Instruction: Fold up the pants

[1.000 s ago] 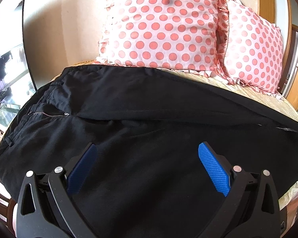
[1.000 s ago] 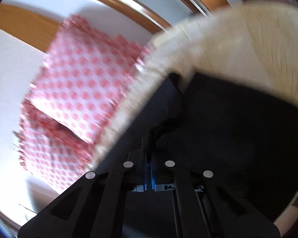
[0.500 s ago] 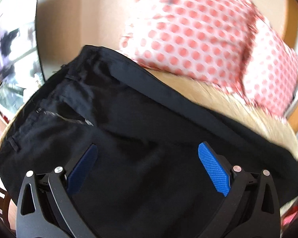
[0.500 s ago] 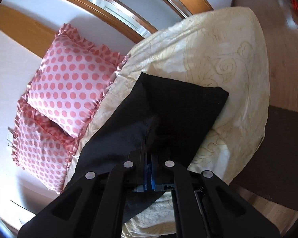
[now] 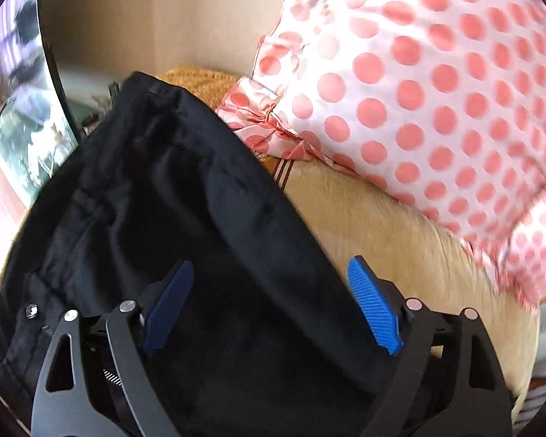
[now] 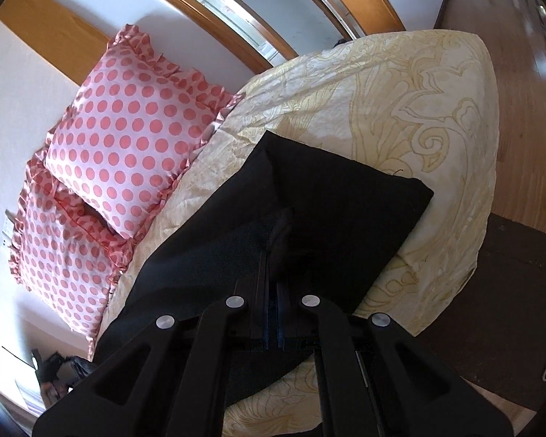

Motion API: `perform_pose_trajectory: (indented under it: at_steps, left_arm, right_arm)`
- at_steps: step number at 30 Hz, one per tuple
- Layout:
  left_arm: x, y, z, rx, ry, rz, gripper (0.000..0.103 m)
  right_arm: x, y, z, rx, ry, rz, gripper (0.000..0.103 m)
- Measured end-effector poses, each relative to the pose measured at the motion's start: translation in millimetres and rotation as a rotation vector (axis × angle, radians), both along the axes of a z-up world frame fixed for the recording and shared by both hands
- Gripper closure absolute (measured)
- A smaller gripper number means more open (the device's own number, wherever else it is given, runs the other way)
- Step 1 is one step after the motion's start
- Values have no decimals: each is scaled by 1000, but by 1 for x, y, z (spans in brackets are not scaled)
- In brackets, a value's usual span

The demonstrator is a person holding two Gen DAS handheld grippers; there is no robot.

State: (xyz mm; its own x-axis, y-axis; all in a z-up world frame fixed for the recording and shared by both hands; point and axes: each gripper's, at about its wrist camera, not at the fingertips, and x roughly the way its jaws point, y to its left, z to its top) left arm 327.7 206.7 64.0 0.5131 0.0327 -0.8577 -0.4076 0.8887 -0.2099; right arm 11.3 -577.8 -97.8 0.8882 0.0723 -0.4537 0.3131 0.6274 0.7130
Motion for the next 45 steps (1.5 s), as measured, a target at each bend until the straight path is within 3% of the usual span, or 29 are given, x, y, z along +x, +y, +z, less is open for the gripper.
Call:
perform_pose_trajectory:
  at_steps: [2, 3, 5, 6, 7, 10, 15, 21, 24, 27, 30, 31, 32, 35, 37, 38, 42, 45]
  left_arm:
    - [19, 3, -8, -11, 37, 27, 21]
    - [27, 5, -12, -17, 61, 36, 30]
    - [39, 9, -21, -23, 108, 49, 56]
    - [40, 10, -25, -26, 122, 56, 78]
    - [40, 15, -29, -36, 139, 73, 84]
    - [20, 26, -22, -94, 74, 97, 93]
    - [-34, 27, 20, -42, -52, 25, 94]
    - [-172, 31, 77, -40, -279, 17, 91]
    - [-251, 27, 65, -22, -326, 64, 86]
    - [-315, 24, 10, -45, -277, 135, 86]
    - [-342, 30, -44, -77, -201, 194, 88]
    - [-347, 33, -57, -100, -210, 203, 89]
    - [-352, 31, -60, -106, -256, 212, 87]
    - [-350, 32, -61, -108, -278, 221, 79]
    - [-349, 33, -58, -98, -298, 232, 59]
    - [-348, 32, -56, -95, -305, 235, 56]
    - [-345, 32, -51, -84, -310, 240, 53]
    - [-347, 37, -50, -91, -310, 240, 53]
  right_arm:
    - [1, 1, 1, -19, 8, 3, 101]
    - [1, 2, 2, -26, 11, 5, 101]
    - [2, 1, 2, -25, 12, 7, 101]
    - [2, 1, 2, -24, 11, 7, 101]
    - [3, 1, 2, -22, 9, 10, 100]
    - [5, 0, 4, -28, 5, 18, 100]
    - [16, -8, 21, -22, -37, 33, 100]
    - [11, -24, 57, -46, -151, 27, 100]
    - [5, -30, 48, -38, -101, 3, 100]
    - [6, -31, 23, -20, 0, -4, 100]
    - [4, -32, 6, 33, 21, -8, 100]
    - [3, -31, 5, 32, 20, -8, 100]
    - [3, -31, 5, 21, 22, -6, 100]
    - [-2, -31, 4, -2, 20, -7, 100]
    - [-3, -32, -1, 7, 21, -10, 100]
    - [-1, -31, -1, 13, 25, -11, 100]
    - [-2, -28, 14, 8, -2, -15, 100]
    - [-2, -29, 16, -30, 50, -26, 100]
